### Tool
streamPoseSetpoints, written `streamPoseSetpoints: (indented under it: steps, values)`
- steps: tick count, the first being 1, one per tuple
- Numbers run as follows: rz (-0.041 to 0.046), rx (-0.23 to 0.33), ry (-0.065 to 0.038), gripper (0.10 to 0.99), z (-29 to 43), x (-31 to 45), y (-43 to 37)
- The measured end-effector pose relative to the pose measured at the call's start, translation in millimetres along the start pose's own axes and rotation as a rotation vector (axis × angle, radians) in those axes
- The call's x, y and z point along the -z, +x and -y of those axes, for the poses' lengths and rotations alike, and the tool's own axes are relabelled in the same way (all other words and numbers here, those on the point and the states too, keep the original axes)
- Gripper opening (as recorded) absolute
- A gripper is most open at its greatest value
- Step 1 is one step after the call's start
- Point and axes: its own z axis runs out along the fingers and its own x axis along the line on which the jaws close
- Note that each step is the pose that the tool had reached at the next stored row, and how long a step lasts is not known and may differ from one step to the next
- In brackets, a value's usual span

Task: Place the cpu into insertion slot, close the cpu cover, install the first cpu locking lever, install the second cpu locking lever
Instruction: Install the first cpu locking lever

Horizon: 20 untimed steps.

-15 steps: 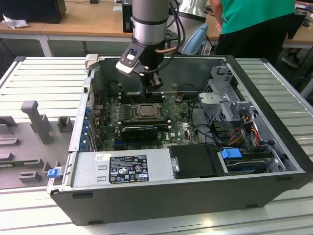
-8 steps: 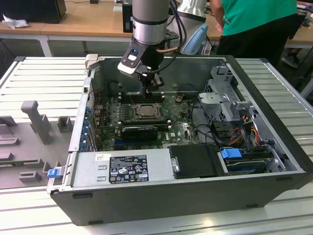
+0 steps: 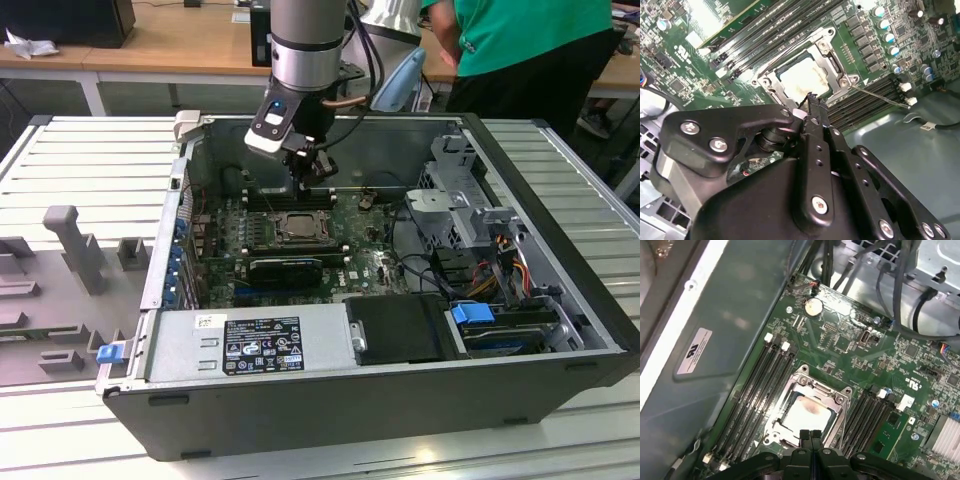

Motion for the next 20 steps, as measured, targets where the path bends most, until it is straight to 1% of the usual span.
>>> streamPoseSetpoints:
  steps: [2, 6, 7, 10, 11, 14, 15, 17, 20]
  values:
    - [-0.0010, 0.050, 0.000, 0.106, 0.2, 0.0, 0.0]
    - [-0.0014, 0.111, 0.000, 0.106, 0.1, -0.1, -0.1]
    - [-0.0003, 0.131, -0.002, 0.106, 0.2, -0.1, -0.2]
    - [0.0048, 0.199, -0.013, 0.106, 0.2, -0.5, -0.3]
    - [0.0059, 0.237, -0.016, 0.106, 0.3, -0.6, -0.4]
    - [0.0057, 0.286, -0.017, 0.106, 0.3, -0.6, -0.4]
    - [0.0054, 0.313, -0.018, 0.106, 0.4, -0.6, -0.4]
    - [0.0050, 0.341, -0.019, 0.106, 0.3, -0.6, -0.4]
    - [0.0047, 0.425, -0.021, 0.106, 0.3, -0.6, -0.4]
